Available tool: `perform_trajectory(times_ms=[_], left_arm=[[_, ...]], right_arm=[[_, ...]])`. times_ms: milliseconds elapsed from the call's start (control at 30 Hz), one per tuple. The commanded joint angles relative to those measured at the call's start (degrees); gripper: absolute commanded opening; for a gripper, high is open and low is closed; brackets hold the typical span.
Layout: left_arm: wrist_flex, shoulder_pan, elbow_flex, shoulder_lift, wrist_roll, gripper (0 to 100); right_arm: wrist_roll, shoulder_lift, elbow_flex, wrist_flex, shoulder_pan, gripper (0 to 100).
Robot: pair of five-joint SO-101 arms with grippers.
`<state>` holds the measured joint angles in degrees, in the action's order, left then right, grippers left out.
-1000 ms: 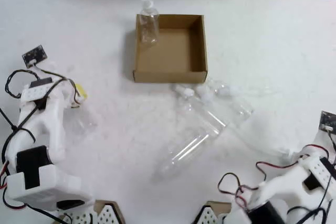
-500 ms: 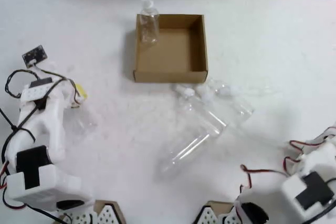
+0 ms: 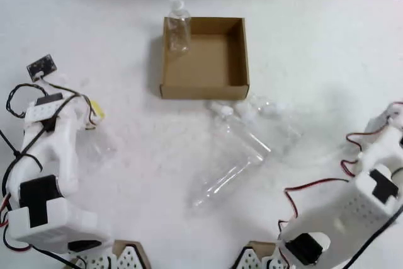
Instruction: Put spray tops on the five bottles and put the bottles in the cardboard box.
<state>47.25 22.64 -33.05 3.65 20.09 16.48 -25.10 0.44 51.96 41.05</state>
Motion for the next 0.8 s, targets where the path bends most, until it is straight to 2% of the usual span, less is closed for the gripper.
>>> perform_trajectory(times_ms=[0, 167, 367, 500, 600, 767], left_arm=[[-1.05, -0.04, -0.09, -2.77, -0.7, 2], [-1.05, -0.13, 0.0, -2.77, -0.7, 2], [-1.05, -0.22, 0.09, -2.77, -0.7, 2], [-1.05, -0.22, 0.09, -2.77, -0.7, 2], [-1.05, -0.22, 0.09, -2.77, -0.7, 2], [-1.05, -0.22, 0.09, -2.77, -0.7, 2]], right_arm=[[-3.52, -2.24, -8.7, 0.48, -2.59, 1.9], [-7.12, -5.76, -16.18, 2.24, -3.74, 2.4], [-9.67, -5.93, -24.79, 20.18, -6.73, 2.6], [-15.38, -5.93, -28.22, 28.97, -7.25, 4.6], [-19.25, -5.93, -28.22, 31.16, -7.52, 9.1], [-20.31, -5.49, -25.49, 30.9, -7.69, 9.1]])
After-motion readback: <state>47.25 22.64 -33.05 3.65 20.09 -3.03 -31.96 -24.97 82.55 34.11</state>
